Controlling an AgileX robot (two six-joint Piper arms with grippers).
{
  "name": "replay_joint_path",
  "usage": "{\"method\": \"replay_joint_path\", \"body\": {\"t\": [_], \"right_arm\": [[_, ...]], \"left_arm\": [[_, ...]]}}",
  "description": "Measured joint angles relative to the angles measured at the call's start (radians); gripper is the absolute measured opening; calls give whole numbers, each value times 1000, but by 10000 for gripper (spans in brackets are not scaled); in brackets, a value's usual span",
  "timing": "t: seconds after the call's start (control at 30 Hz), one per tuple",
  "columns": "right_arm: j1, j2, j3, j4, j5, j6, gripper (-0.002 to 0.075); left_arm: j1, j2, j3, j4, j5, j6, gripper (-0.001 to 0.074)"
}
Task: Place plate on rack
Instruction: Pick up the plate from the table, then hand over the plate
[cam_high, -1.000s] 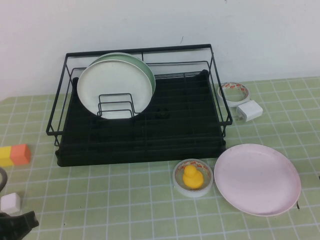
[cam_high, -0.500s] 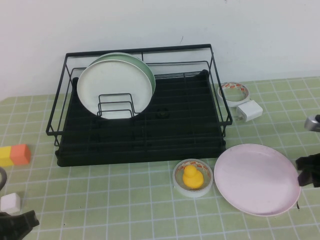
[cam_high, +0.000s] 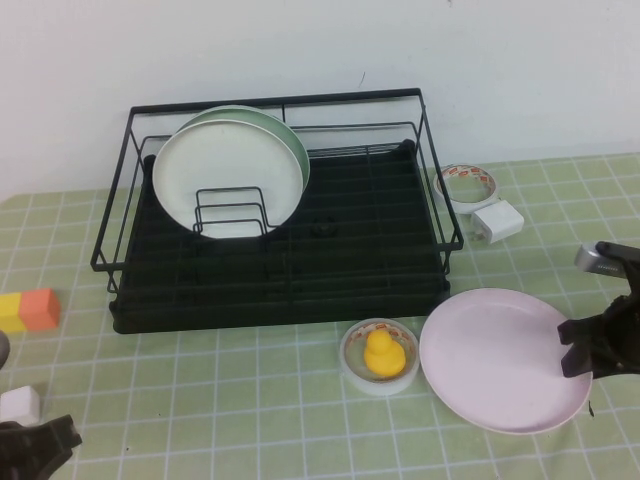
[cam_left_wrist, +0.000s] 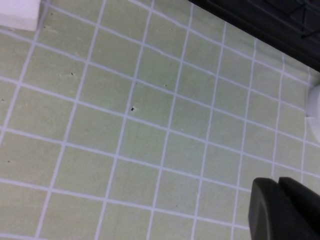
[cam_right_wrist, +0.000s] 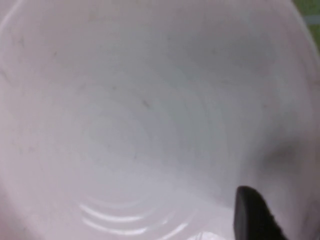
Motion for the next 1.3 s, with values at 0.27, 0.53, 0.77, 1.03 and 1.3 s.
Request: {"method": "replay_joint_path", "body": {"t": [0.27,0.53,0.77,1.03,1.3], "right_arm": [[11,16,-24,11,52,-2,17],[17,-94,-62,0,214,-32,12],[110,-316,-62,27,289,-97,11],[413,-424,-62,144,198,-136,11],[603,-424,-62,288,78,-253,11]], "left_arm": [[0,0,0,-52,-30,0,-3],[0,0,0,-392,-37,128,-1],[0,0,0,-741,-8,468,209],[0,45,0,-1001,-3,818,566],[0,191,0,-1042,0,983,494]]}}
